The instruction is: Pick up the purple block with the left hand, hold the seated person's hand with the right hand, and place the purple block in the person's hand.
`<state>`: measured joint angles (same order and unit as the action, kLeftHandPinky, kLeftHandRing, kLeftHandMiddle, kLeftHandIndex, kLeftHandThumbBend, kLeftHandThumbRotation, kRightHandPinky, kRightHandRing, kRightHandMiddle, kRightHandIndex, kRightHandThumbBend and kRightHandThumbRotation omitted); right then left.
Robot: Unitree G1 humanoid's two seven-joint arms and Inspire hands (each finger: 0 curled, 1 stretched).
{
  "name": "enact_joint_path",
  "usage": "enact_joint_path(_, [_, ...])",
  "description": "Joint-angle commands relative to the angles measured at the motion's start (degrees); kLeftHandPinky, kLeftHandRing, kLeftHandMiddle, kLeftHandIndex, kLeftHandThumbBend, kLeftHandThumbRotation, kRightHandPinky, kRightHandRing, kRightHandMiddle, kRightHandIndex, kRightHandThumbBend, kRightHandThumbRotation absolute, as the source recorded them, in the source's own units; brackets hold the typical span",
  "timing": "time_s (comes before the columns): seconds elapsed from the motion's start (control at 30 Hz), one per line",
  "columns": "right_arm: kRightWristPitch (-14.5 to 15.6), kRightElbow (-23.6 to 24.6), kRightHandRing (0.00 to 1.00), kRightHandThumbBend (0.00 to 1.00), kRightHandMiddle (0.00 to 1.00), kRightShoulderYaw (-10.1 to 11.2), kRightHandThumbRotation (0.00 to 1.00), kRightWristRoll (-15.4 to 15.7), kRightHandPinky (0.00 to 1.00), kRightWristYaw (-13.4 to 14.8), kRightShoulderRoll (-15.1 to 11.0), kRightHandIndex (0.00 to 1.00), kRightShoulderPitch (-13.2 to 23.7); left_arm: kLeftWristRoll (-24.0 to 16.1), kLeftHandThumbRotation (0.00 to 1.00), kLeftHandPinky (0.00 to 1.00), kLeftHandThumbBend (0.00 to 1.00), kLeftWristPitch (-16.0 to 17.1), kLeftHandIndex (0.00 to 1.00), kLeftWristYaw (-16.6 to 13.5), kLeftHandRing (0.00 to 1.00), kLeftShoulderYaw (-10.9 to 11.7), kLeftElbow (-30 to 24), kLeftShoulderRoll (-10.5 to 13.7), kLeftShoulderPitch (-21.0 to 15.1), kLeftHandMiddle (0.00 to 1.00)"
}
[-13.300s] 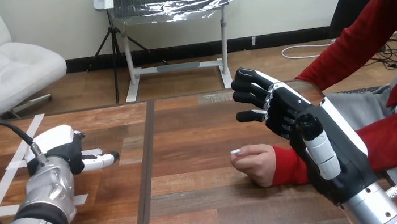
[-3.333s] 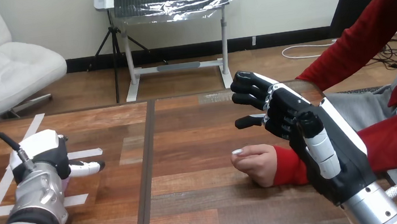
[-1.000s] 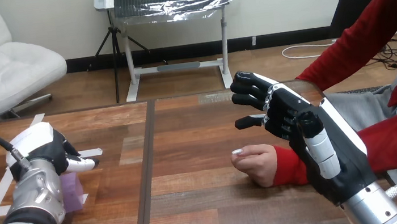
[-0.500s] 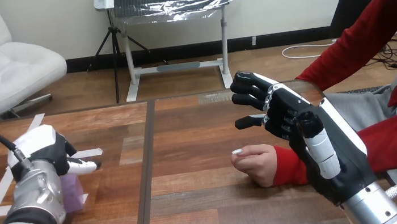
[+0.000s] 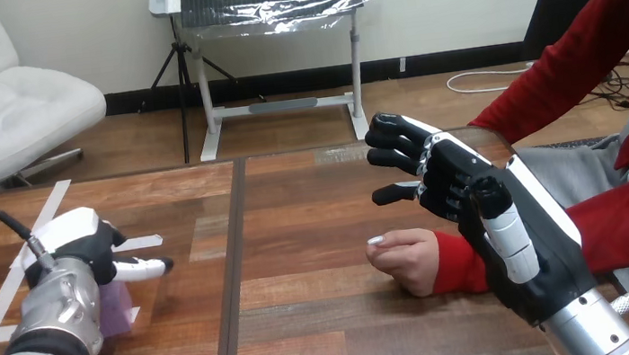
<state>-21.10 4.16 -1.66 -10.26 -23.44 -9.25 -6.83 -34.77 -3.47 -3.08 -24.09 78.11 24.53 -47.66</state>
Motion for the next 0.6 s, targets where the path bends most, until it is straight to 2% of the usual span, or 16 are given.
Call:
enact_joint_path(0.0, [-0.34, 1.68, 0.86, 0.93, 0.88, 0.29, 1.0, -0.44, 0.71, 0.03, -0.29, 0.87, 2.0, -1.66, 0.59, 0.78, 0.67, 1.9, 0.83, 1.16, 0.83, -1.42, -2.06, 2.49, -4.71, 0.83])
enact_joint_path(0.13, [-0.24, 1.74, 0.86, 0.93, 0.88, 0.3, 1.0, -0.39, 0.71, 0.13, -0.26, 0.87, 1.97, -1.81, 0.59, 0.77, 0.68, 2.85, 0.83, 2.07, 0.83, -1.4, -2.13, 2.87, -4.81, 0.84])
enact_joint_path(0.33, [-0.01, 1.79, 0.86, 0.94, 0.88, 0.31, 1.0, -0.51, 0.71, 0.08, -0.3, 0.87, 1.92, -2.28, 0.56, 0.78, 0.68, 4.63, 0.84, 5.03, 0.84, -1.38, -2.51, 3.68, -5.18, 0.85])
enact_joint_path(0.57, [0.0, 1.76, 0.87, 0.94, 0.88, 0.33, 1.0, -0.43, 0.71, 0.17, -0.29, 0.87, 1.97, -0.45, 0.49, 0.8, 0.67, 5.76, 0.85, 10.72, 0.86, 0.43, -3.06, 4.6, -5.91, 0.87])
